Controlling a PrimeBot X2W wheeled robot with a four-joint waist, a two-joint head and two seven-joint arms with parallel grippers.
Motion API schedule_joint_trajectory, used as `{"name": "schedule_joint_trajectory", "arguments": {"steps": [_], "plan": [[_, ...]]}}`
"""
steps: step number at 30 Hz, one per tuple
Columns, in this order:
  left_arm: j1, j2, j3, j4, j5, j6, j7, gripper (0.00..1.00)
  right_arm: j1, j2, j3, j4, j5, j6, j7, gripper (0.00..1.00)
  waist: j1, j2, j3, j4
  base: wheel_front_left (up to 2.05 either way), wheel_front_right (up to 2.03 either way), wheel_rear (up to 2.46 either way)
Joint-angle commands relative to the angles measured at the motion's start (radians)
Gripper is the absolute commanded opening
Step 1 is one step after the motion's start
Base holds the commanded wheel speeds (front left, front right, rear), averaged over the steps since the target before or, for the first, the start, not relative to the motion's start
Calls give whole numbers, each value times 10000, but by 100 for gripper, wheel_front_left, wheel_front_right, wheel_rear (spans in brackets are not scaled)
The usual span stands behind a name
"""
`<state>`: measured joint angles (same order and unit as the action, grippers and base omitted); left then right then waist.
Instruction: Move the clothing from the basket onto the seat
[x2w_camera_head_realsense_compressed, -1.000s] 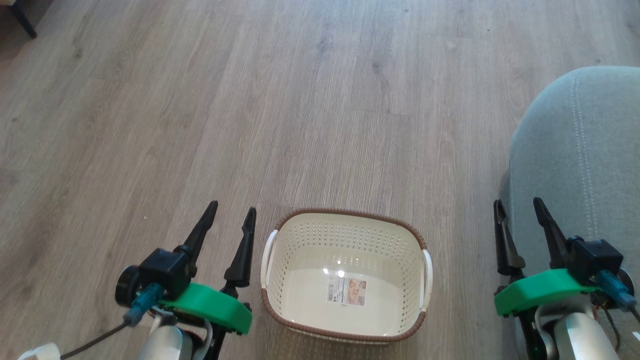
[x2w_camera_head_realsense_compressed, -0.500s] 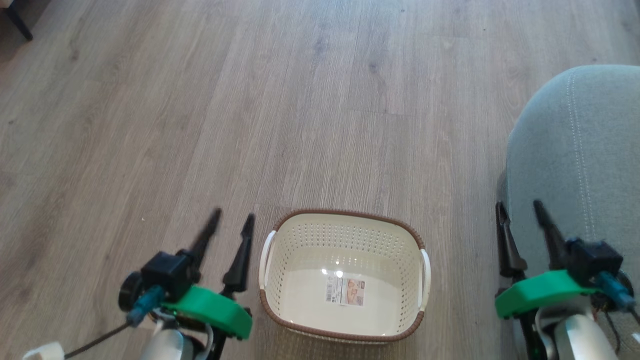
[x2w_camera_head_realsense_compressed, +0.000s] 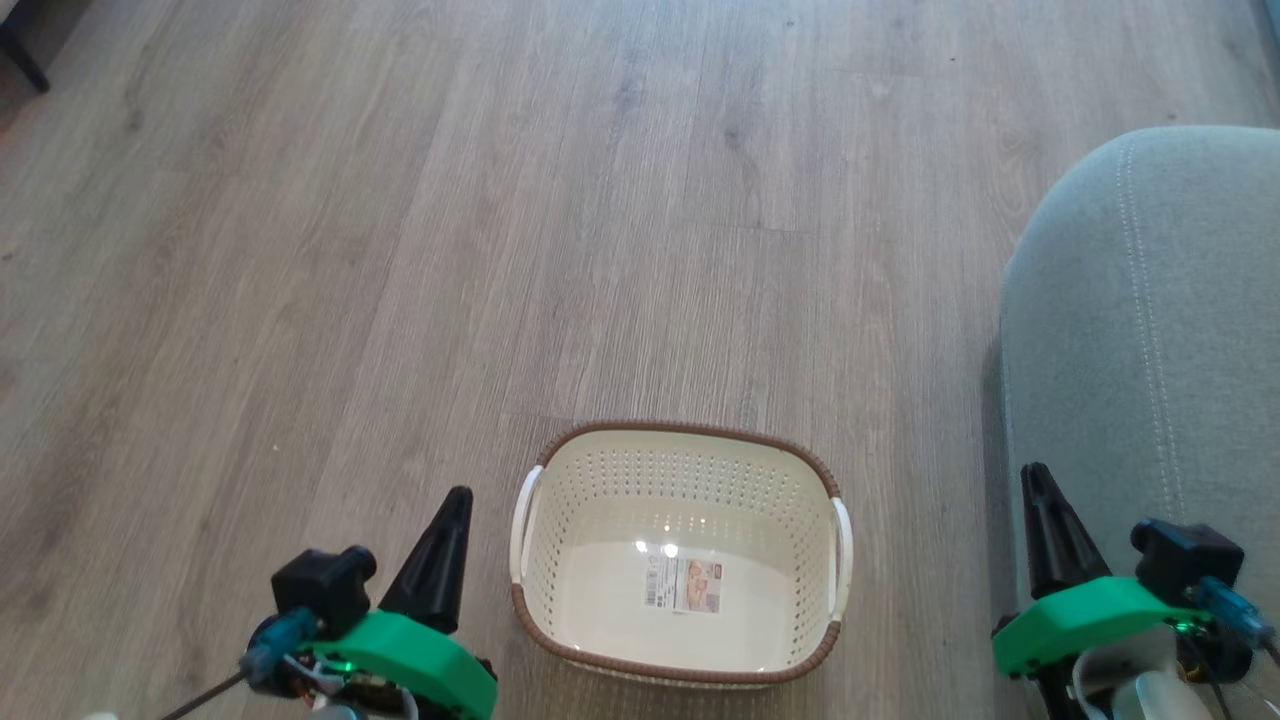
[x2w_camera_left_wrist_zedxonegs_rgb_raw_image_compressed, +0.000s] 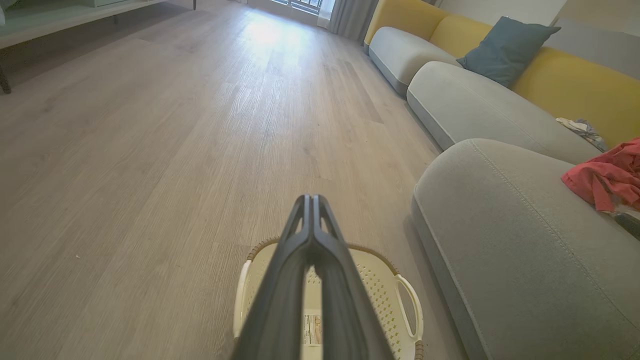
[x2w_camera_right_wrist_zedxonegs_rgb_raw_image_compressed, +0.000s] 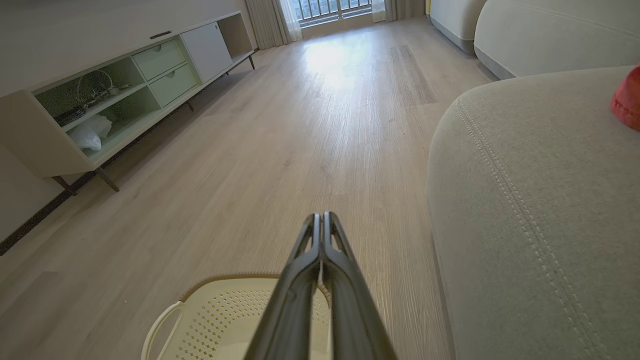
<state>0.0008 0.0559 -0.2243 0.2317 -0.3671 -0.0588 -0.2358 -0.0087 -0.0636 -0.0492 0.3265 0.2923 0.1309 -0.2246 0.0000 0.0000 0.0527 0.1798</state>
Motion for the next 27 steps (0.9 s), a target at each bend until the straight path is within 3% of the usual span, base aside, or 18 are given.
{"name": "schedule_joint_trajectory", "arguments": {"steps": [1, 27], "plan": [[-425, 48, 173, -298, -352, -59, 67, 0, -343, 12, -53, -360, 357, 0, 90, 0, 0, 0, -9, -30, 0, 0, 0], [-589, 192, 736, -182, -3556, -231, 732, 0, -498, 42, -192, -482, 3550, -1, 901, 0, 0, 0, -131, -470, 0, 0, 0]]}}
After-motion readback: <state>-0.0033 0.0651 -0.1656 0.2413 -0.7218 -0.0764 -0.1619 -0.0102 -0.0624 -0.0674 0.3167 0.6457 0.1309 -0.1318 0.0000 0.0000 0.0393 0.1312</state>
